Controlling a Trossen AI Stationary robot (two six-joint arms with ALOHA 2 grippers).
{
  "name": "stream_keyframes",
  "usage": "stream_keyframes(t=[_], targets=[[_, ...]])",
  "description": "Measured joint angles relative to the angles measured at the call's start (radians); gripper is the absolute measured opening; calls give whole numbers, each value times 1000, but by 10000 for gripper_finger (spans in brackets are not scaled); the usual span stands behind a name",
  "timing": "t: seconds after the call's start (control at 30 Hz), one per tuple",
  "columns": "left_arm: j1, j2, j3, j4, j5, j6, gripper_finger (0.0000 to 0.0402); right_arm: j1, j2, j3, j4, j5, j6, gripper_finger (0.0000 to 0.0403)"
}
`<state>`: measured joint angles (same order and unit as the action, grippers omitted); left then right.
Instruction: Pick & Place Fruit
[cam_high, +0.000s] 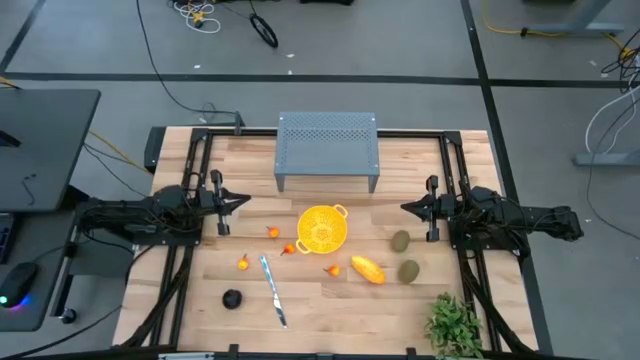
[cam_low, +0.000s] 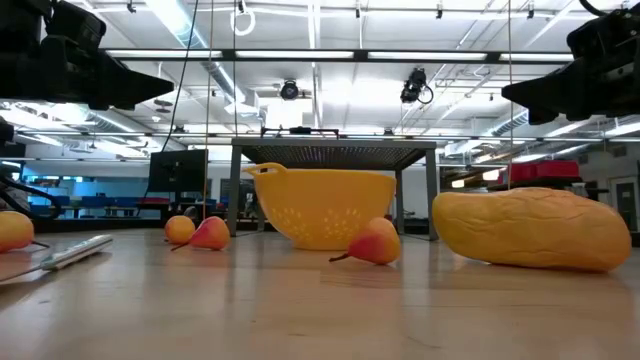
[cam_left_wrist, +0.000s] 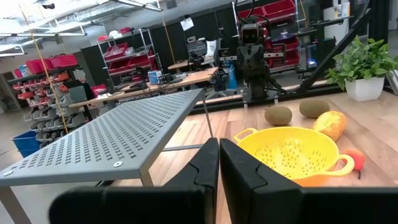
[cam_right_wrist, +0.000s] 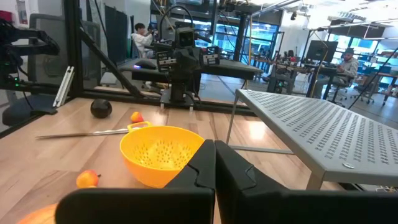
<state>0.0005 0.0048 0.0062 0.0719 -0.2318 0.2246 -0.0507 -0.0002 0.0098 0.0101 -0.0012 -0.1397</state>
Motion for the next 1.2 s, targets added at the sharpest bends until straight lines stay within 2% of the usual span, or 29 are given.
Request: stream_keyframes(t=[0.73,0.83,0.93,1.07,1.2], targets=[[0,0,0,2,-16,13,22,0,0,0,0,0,0,1],[0,0,0,2,2,-39,22,0,0,0,0,0,0,1],[0,0,0,2,47,-160,22,0,0,0,0,0,0,1],[0,0,0,2,52,-296,22,0,0,0,0,0,0,1],[0,1,32,1,82,-304,22,0,0,0,0,0,0,1]])
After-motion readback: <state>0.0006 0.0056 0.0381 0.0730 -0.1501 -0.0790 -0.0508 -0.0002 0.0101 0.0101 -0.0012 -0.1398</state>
